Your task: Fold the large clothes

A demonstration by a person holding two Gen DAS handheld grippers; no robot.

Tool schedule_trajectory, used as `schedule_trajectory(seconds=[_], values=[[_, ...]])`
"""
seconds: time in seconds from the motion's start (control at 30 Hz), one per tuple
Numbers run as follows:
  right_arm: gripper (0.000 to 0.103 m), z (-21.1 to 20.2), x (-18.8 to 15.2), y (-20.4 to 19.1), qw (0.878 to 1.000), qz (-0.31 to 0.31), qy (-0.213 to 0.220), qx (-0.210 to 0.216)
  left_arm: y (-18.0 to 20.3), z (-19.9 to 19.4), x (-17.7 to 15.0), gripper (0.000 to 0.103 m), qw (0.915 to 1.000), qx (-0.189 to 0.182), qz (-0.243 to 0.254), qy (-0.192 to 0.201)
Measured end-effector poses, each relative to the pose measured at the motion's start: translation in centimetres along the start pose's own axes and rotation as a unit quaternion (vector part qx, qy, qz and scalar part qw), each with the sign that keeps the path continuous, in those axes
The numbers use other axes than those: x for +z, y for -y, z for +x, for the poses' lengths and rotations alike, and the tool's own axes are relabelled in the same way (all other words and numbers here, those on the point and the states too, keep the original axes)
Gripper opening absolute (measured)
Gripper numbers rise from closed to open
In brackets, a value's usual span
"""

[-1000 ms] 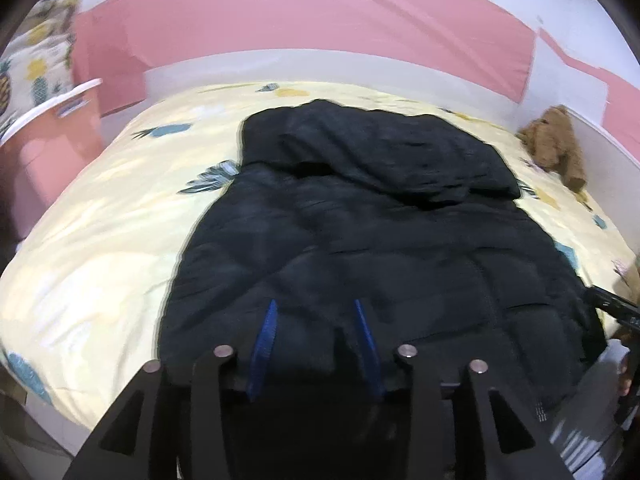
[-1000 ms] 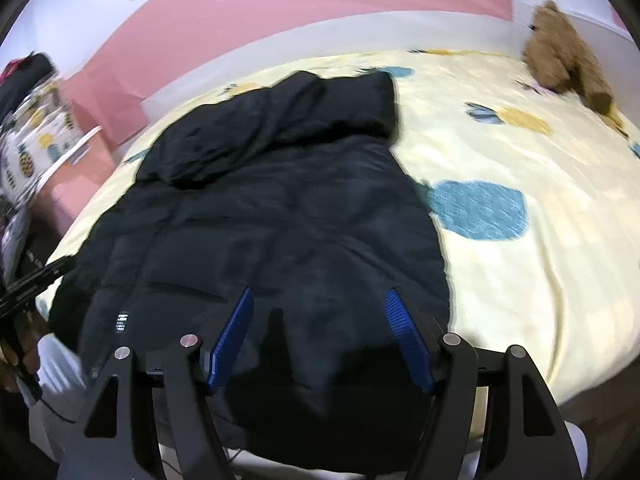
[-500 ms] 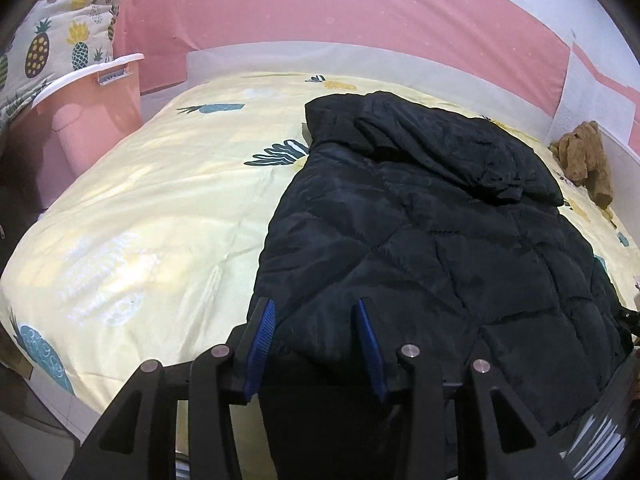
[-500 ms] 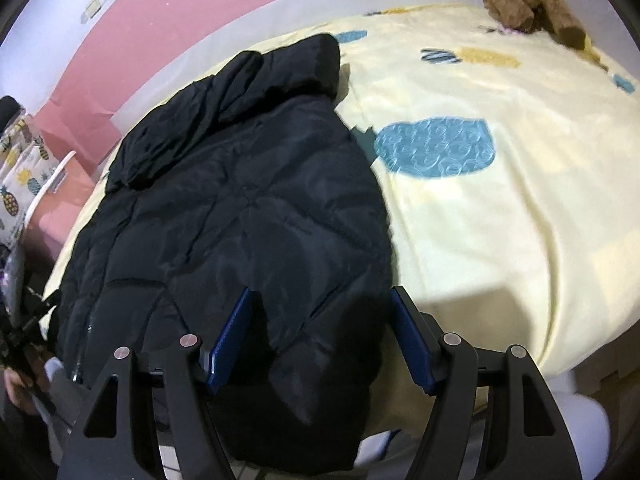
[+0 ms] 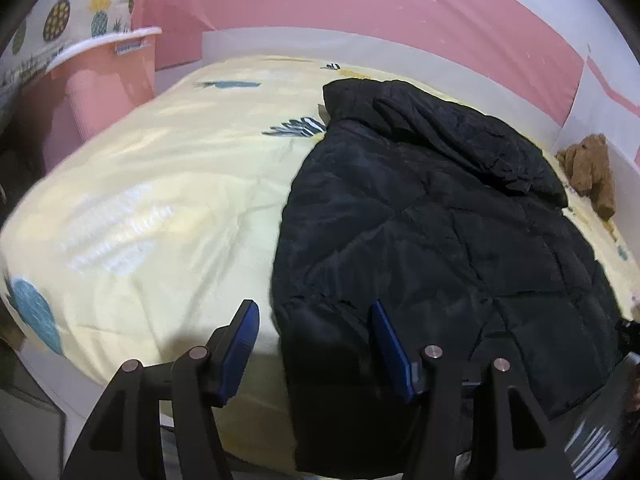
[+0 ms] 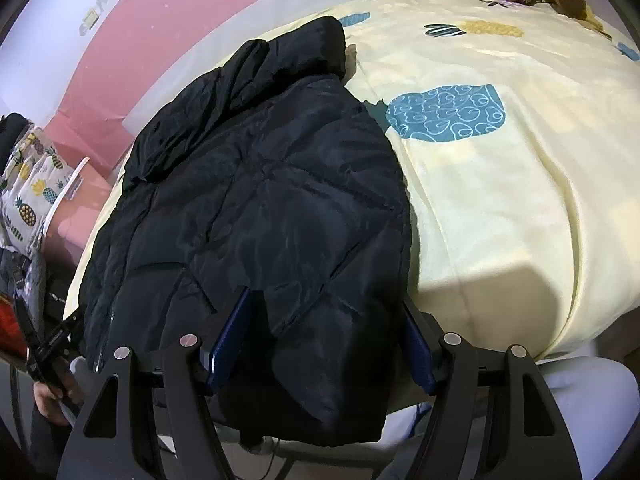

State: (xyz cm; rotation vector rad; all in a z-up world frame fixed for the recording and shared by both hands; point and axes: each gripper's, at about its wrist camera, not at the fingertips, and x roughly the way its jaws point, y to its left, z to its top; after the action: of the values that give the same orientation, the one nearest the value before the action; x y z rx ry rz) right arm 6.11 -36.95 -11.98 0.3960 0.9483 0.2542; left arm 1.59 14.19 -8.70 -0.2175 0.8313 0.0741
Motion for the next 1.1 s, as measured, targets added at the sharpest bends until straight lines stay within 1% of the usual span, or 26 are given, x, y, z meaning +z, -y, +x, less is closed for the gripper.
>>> schedule_trajectory(seconds=[0.03,0.07,0.13,0.2,0.23,0.27,0.3,0.37,0.4,0.5,0.63,0.83,0.97,1.03,1.1], values=[[0.067,0.1,0.0,-0.1,1.000,0.000,-0.002,0.002,0.1,0.4,-0.2,0.059,0.9999,-0.011,-0.004,-0.005],[0.060,0.1,0.0,-0.1,1.000,0.000,-0.004,0.003,0.3,0.5,-0.4,0.059,0.9999,-0.013,-0.004,-0.006],[0.051,0.3,0.1,-0.2,1.000,-0.001,-0.005,0.000,1.1,0.6,-0.6,0.053,0.9999,-0.009,0.006,-0.004],[0.034,0.2,0.3,-0.2,1.000,0.001,-0.006,0.004,1.7,0.6,-0.4,0.041,0.9998,-0.009,0.015,-0.005],[0.030,0.1,0.4,-0.3,1.000,0.001,-0.005,0.007,2.0,0.6,-0.3,0.037,0.9998,-0.008,0.019,-0.005],[0.022,-0.1,0.5,-0.5,1.000,-0.001,-0.001,0.008,2.3,0.5,-0.2,0.027,0.9997,-0.007,0.024,-0.004],[0.017,-0.6,0.6,-0.8,1.000,-0.006,0.006,0.009,2.6,0.1,0.1,0.020,0.9995,-0.007,0.030,-0.002],[0.013,-1.8,0.9,-1.5,0.999,-0.013,0.023,0.018,2.9,-0.6,0.7,0.016,0.9996,-0.011,0.027,0.004],[0.012,-2.7,1.0,-1.8,0.999,-0.016,0.034,0.026,2.9,-1.5,1.2,0.015,0.9995,-0.020,0.021,0.014],[0.012,-5.2,1.4,-2.6,0.997,-0.022,0.060,0.045,2.6,-4.0,2.3,0.014,0.9982,-0.042,0.010,0.042],[0.011,-8.6,1.1,-3.5,0.994,-0.034,0.087,0.059,2.7,-7.7,3.5,0.014,0.9955,-0.055,0.013,0.076],[0.011,-14.0,0.1,-4.4,0.988,-0.035,0.133,0.076,1.6,-12.9,3.7,0.014,0.9905,-0.085,-0.013,0.107],[0.011,-15.3,1.3,-4.8,0.983,-0.030,0.161,0.085,1.3,-14.6,4.7,0.014,0.9868,-0.097,-0.024,0.127],[0.011,-15.2,2.5,-5.0,0.981,-0.031,0.170,0.086,1.5,-14.6,6.0,0.014,0.9846,-0.105,-0.027,0.137],[0.012,-14.9,4.0,-5.5,0.979,-0.031,0.180,0.087,1.7,-14.4,7.3,0.014,0.9836,-0.104,-0.027,0.144]])
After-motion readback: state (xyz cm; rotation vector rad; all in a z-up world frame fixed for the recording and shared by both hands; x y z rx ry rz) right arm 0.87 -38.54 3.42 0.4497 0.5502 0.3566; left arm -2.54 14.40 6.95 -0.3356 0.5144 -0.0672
